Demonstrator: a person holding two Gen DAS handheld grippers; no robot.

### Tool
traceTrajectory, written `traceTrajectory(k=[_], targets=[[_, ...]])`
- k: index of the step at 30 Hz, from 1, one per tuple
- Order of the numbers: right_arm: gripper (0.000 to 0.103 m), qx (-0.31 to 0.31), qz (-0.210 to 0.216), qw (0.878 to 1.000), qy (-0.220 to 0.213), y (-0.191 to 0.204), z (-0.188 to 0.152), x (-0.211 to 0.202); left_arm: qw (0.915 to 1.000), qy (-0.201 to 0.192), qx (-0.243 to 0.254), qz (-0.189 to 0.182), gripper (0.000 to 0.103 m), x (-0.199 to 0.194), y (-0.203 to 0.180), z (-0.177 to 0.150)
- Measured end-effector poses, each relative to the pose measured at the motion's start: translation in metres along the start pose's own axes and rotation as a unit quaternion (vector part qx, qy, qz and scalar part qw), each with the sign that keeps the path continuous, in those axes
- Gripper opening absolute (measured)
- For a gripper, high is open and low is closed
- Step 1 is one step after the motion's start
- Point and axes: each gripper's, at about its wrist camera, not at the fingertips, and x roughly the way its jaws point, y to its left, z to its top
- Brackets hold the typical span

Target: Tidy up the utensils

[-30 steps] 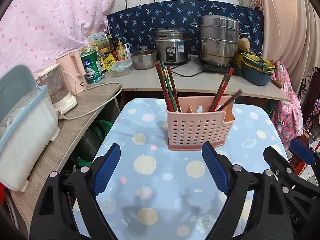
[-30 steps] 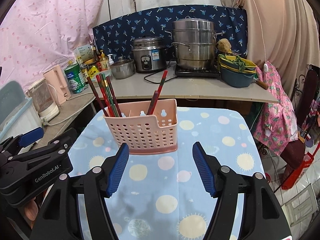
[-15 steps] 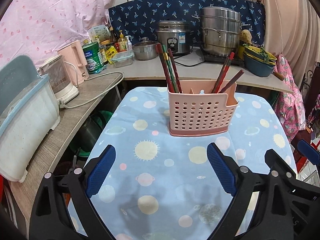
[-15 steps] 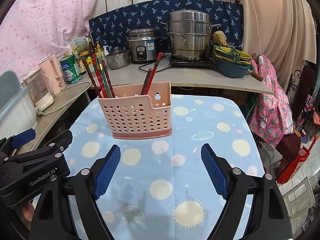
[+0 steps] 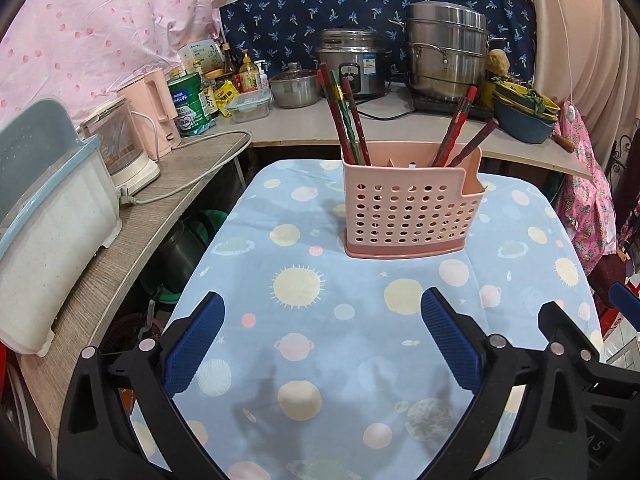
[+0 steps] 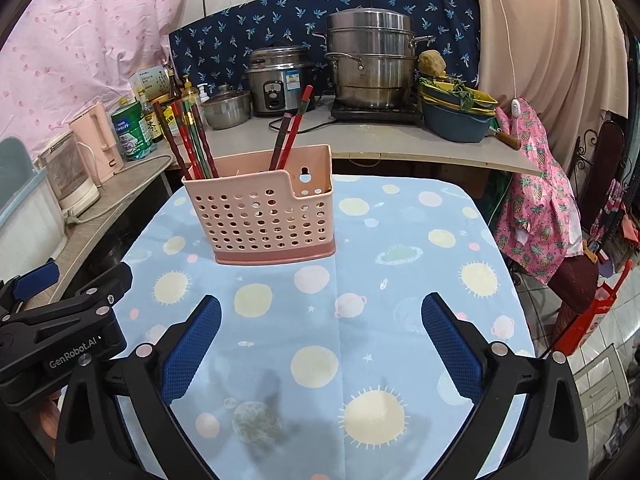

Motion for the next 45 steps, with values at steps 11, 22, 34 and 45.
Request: traceTrajectory(k=[11, 22, 34, 45], targets=[[0.097, 0.002, -0.005, 1.0, 0.014, -0.001, -0.007, 0.009, 0.9999, 0.01, -0.001, 0.0, 0.096, 0.009, 0.0, -0.006], [0.097, 0.004, -0.007, 1.0, 0.021, -0.001, -0.008, 0.016, 0.9998, 0.018, 0.001, 0.006, 0.096, 0.018, -0.002, -0.008], [0.097, 0.002, -0.011, 0.999, 0.031, 0.002, -0.008, 0.027, 0.9997, 0.023, -0.001, 0.004, 0.096, 0.026, -0.001, -0.008], [0.097, 0.003, -0.012, 0.999, 0.036, 0.003, -0.008, 0.034, 0.9996, 0.028, -0.004, 0.004, 0.096, 0.035, 0.003, -0.006]])
